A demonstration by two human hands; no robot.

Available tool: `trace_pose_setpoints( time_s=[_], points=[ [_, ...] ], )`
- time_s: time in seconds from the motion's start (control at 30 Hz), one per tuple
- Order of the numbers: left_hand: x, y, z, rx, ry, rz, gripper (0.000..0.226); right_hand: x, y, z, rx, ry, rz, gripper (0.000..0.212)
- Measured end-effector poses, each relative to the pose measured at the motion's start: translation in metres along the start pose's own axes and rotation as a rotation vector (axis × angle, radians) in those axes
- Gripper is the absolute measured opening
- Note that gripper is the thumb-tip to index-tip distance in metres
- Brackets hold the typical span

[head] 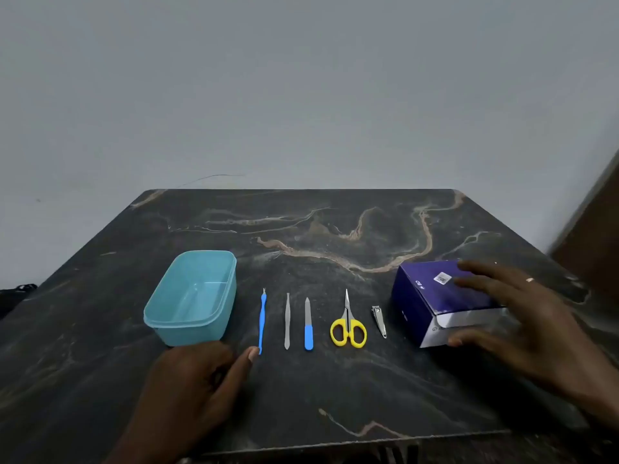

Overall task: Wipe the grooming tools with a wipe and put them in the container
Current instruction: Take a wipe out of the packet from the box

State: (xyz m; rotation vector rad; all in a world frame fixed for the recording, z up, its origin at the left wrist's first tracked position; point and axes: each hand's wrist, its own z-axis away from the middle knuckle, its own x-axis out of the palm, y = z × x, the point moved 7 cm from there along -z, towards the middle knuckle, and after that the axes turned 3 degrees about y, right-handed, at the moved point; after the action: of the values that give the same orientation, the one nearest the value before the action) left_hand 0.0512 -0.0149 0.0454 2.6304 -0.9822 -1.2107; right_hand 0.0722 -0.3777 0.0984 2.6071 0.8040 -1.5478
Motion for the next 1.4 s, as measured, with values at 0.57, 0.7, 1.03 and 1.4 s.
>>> trace_pose_setpoints(
  time_s=[0.57,0.7,1.03,1.4],
  points=[
    [0.001,0.000,0.002,-0.093,-0.089,-0.036,0.051,0.007,0.000,0.000,-0.143,0.016,0.255,0.032],
    [0.002,-0.001,0.002,-0.089,-0.096,-0.028,0.051,-0.001,0.002,-0.006,-0.139,0.004,0.261,0.041],
    [0.003,-0.005,0.004,-0.093,-0.092,-0.024,0.050,0.016,-0.017,-0.004,-0.191,-0.098,0.540,0.074],
    [0.004,-0.005,0.005,-0.081,-0.098,-0.028,0.050,-0.032,-0.025,-0.021,-0.136,0.249,0.433,0.045]
  ],
)
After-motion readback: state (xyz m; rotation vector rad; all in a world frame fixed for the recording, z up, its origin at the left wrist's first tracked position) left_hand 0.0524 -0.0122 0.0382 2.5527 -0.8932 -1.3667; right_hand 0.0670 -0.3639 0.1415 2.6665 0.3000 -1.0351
